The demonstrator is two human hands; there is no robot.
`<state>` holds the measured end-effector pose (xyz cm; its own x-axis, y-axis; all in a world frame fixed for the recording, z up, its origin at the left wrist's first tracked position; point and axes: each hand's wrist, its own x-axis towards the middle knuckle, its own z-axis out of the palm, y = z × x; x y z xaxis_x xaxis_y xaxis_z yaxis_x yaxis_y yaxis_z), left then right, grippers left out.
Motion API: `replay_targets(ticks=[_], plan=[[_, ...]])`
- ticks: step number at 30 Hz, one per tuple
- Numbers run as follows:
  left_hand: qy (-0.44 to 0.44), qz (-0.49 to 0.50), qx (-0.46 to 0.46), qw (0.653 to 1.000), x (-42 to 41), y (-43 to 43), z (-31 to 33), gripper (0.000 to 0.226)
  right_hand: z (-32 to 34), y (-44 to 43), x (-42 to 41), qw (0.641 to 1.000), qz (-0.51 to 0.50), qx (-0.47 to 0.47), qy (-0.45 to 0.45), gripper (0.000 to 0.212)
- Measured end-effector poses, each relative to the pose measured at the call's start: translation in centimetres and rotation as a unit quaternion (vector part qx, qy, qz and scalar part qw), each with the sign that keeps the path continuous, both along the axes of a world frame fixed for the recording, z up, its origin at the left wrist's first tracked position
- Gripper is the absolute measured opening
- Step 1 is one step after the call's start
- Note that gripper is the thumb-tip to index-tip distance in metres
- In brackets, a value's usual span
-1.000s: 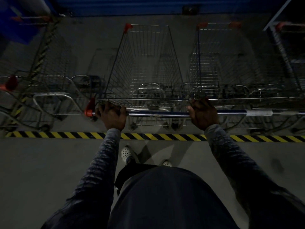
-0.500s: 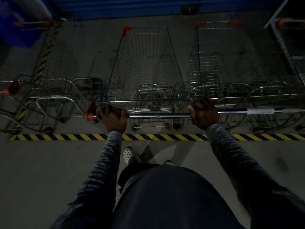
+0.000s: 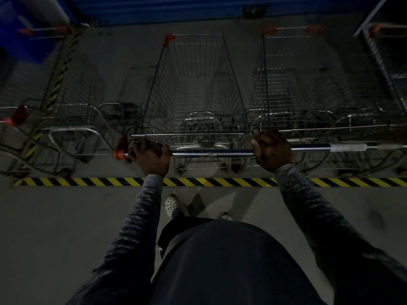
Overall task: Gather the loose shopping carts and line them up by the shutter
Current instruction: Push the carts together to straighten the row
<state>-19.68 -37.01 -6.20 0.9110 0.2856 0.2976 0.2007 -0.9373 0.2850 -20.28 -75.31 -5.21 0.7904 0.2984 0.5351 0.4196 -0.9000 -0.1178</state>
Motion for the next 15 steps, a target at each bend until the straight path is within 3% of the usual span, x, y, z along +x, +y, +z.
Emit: replay_targets(ticks=[15], plan=[[0.009, -0.013, -0.007, 1.000, -0.21, 0.05, 0.36, 0.050, -0.15, 0.19, 0.01, 1.000, -0.014, -0.002, 0.004, 0.031]])
